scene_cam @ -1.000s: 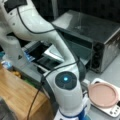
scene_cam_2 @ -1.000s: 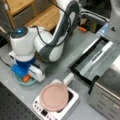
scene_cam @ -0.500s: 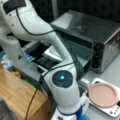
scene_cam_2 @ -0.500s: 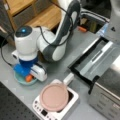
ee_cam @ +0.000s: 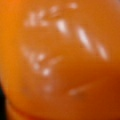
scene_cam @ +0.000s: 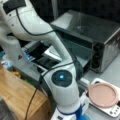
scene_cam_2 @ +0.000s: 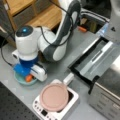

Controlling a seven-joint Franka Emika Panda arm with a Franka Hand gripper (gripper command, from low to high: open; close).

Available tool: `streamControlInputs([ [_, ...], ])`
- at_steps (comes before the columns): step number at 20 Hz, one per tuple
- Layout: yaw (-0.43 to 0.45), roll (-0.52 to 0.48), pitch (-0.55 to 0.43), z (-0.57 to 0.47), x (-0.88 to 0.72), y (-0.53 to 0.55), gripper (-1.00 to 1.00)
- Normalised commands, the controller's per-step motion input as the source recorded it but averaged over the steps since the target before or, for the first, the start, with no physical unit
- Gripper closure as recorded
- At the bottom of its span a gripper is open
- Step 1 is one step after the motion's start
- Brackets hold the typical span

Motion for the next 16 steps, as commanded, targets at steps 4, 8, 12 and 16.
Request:
streamControlInputs([
  [4, -0.105, 0.079, 0.246, -0.06, 0.72, -0.11, 1.0],
  [8, -0.113, 0.087, 0.291, 0.19, 0.8, -0.08, 1.0],
  [12, -0.118, 0.099, 0.327, 0.33, 0.7, 0.03, 1.0],
  [16, -0.094, 0.061, 0.325, 0.32, 0.52, 0.07, 1.0],
])
